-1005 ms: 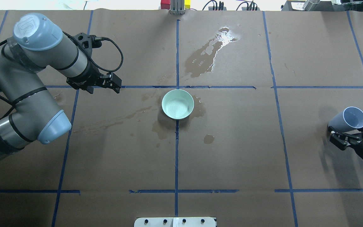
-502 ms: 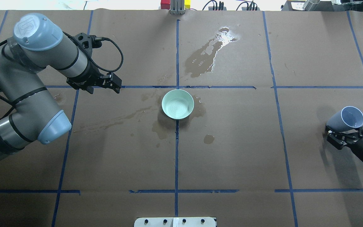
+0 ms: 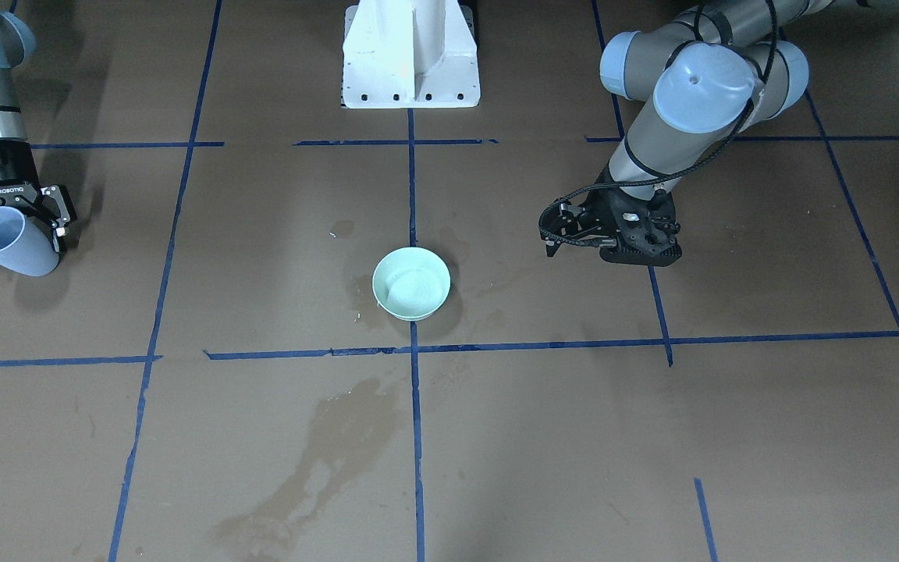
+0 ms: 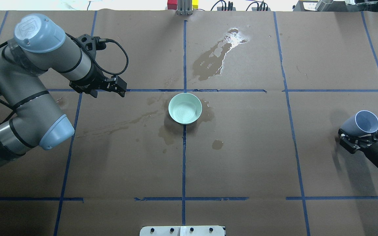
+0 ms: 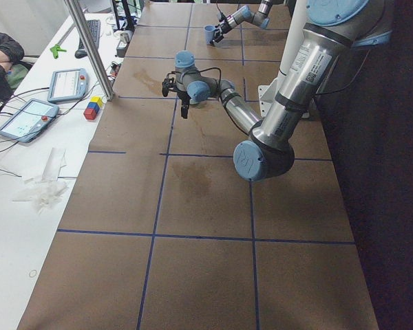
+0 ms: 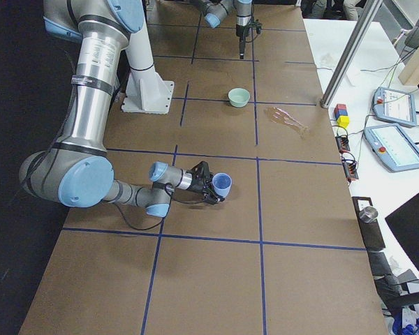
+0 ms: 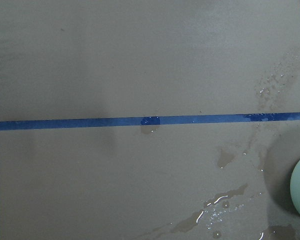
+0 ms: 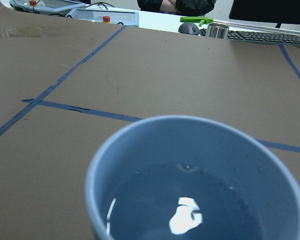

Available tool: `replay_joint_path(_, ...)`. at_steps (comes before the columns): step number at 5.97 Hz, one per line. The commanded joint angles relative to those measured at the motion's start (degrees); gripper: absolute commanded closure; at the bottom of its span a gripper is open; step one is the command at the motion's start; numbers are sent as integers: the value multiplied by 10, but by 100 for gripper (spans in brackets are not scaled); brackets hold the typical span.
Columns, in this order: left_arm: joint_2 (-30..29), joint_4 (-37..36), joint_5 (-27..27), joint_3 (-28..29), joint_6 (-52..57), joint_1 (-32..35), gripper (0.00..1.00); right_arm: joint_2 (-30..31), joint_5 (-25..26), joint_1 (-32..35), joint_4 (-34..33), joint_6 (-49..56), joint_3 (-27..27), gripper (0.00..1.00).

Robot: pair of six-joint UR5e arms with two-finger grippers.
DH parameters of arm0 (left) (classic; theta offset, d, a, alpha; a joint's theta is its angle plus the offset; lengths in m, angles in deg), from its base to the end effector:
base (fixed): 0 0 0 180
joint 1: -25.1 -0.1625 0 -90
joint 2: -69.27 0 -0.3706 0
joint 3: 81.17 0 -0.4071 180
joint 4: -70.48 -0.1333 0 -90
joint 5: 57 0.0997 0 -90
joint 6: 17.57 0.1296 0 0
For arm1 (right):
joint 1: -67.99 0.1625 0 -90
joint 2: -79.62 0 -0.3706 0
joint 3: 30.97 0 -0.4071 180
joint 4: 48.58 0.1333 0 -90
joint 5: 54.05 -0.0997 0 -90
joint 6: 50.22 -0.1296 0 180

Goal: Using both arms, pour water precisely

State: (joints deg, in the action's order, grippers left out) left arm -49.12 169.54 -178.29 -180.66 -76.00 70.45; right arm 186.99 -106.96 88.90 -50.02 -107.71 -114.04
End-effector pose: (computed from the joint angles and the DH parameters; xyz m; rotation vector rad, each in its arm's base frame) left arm 0.4074 -0.5063 0.2413 0.0931 0.9432 0.0014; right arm -0.2952 -0.3392 0.6388 0.9964 -0.7024 0.1859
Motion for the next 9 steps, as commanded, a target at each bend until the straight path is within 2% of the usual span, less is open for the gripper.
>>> replay_joint_path(1, 0, 0, 0, 0, 0, 0, 0, -3, 0, 5, 0, 0, 0, 4)
replay_joint_path(2, 0, 0, 0, 0, 1, 0, 0, -3, 0, 7, 4, 0, -1, 7)
replay_joint_path(3, 0, 0, 0, 0, 0, 0, 0, -3, 0, 9, 13, 0, -1, 30)
replay_joint_path(4, 0, 0, 0, 0, 0, 0, 0, -4, 0, 9, 16, 0, -1, 63)
replay_joint_path(5, 0, 0, 0, -1, 0, 0, 0, -4, 0, 13, 17, 0, -7, 91)
replay_joint_path(7, 0, -1, -1, -7, -1, 1, 0, -3, -3, 46, 16, 73, -51, 98)
replay_joint_path(8, 0, -1, -1, -7, -1, 1, 0, -26, -4, 71, 17, 208, -64, 97)
replay_joint_path(9, 0, -1, 0, -7, -1, 0, 0, -69, -3, 83, 10, 248, -76, 96)
